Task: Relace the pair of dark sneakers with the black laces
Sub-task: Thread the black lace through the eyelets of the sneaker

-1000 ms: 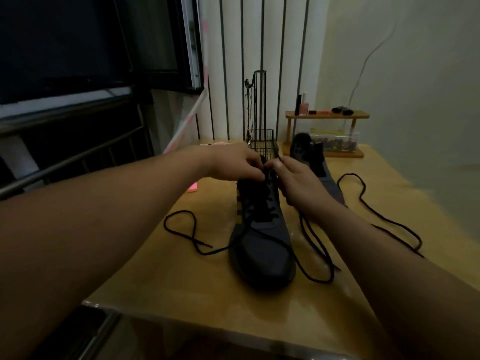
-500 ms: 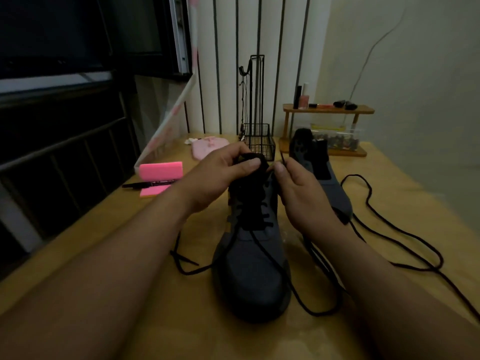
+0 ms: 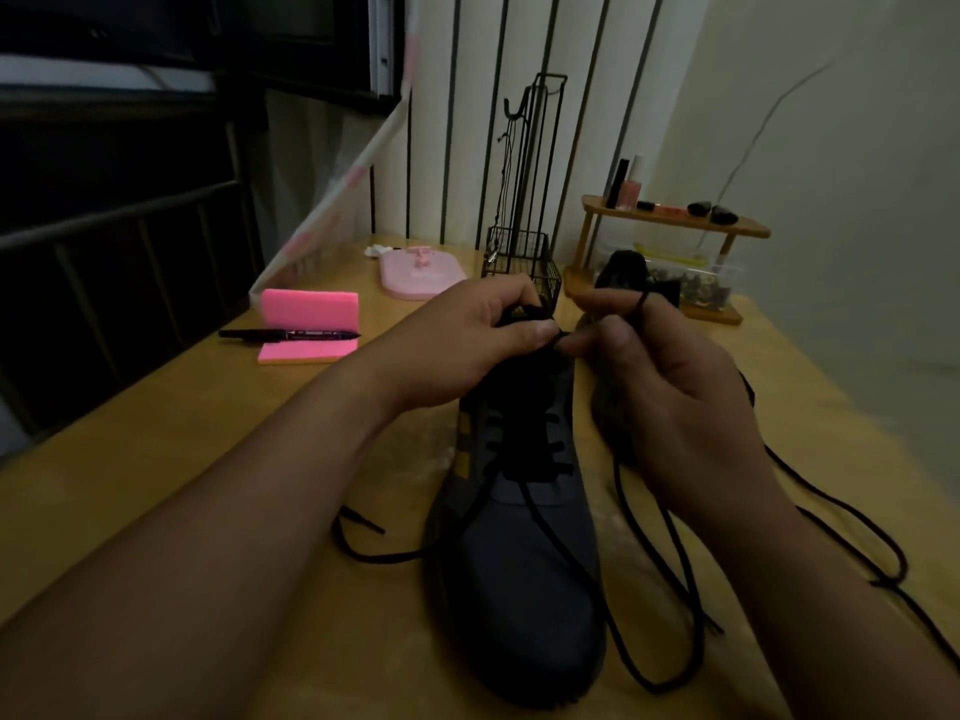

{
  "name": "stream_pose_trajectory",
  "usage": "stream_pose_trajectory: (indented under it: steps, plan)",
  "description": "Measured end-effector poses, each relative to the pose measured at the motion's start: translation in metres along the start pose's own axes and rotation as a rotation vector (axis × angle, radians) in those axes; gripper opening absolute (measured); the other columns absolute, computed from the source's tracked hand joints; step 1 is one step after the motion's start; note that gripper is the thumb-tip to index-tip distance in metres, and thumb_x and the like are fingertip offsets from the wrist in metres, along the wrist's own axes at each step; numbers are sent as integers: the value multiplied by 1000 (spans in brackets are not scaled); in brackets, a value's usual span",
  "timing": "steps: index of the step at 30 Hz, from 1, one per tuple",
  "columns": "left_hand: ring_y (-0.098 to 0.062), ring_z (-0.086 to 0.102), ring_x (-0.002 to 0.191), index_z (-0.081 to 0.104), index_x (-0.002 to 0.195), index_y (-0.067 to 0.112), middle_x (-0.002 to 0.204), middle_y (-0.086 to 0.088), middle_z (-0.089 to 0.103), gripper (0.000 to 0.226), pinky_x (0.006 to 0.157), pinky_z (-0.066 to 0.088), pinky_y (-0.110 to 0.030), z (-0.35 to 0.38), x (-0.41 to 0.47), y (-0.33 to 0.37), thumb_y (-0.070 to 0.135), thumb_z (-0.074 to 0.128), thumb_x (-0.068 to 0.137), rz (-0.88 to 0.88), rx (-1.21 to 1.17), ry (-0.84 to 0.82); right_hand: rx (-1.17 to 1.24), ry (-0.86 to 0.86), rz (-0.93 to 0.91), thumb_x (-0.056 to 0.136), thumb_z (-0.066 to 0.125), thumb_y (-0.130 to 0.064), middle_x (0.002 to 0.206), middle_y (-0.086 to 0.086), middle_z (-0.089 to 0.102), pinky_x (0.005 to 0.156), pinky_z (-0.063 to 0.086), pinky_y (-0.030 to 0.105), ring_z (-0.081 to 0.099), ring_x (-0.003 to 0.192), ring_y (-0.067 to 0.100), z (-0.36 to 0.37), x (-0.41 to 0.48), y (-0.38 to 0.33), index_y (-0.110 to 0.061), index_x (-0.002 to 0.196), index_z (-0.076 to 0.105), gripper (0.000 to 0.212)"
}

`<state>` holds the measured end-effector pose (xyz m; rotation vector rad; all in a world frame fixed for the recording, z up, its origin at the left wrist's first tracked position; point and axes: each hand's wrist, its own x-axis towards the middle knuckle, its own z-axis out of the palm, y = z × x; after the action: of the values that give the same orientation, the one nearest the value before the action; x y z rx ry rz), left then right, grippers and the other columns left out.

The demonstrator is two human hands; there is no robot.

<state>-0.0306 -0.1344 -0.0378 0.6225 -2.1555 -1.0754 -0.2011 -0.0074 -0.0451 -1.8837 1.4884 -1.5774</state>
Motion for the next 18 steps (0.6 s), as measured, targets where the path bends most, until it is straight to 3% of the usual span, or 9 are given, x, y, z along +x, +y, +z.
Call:
stream_pose_trajectory:
  steps: [3, 6, 9, 13, 16, 18]
  plan:
    - [-11, 63, 72, 63, 105, 6, 79, 1, 66, 19, 66, 51, -29, -1, 1, 4, 25, 62, 104, -23, -22, -38, 71, -222, -5, 107, 48, -15, 106, -3, 75, 67, 48, 8, 65, 80, -6, 2, -4, -12, -17, 120, 70, 25]
    - [-17, 62, 79, 63, 106, 4, 89, -15, 68, 22, 72, 50, -35, -5, 6, 6, 26, 61, 105, -29, 47, -68, 82, -433, 52, 107, 47, -16, 91, 0, 74, 71, 47, 9, 66, 81, -2, 2, -4, -11, -13, 116, 70, 25]
    - [-13, 61, 80, 63, 102, 6, 87, -9, 66, 17, 71, 49, -27, -6, 6, 1, 23, 62, 104, -39, 11, -62, 163, -389, 107, 109, 46, -21, 71, 5, 60, 63, 43, 14, 52, 60, 8, -11, 2, -11, -14, 112, 70, 26]
    - [-10, 67, 84, 64, 97, 14, 89, 2, 69, 8, 74, 54, -23, -4, 0, -8, 19, 63, 103, -23, -97, 10, 76, -426, 233, 109, 45, -25, 60, -5, 46, 51, 37, 12, 43, 52, 3, -24, 6, -4, -11, 103, 69, 29]
    - [-9, 70, 83, 64, 96, 16, 87, 1, 72, 8, 73, 56, -23, -2, -2, -7, 19, 63, 103, -1, -73, 34, 22, -502, 291, 110, 42, -33, 65, -4, 45, 57, 37, 17, 43, 58, 8, -20, 5, 3, -14, 97, 67, 35]
    - [-10, 70, 85, 66, 98, 17, 93, -5, 72, 9, 75, 57, -26, -3, -3, -6, 24, 63, 103, 22, -14, 41, 27, -502, 314, 112, 38, -35, 74, 12, 47, 67, 40, 25, 48, 67, 25, -18, 5, 6, -14, 95, 65, 38]
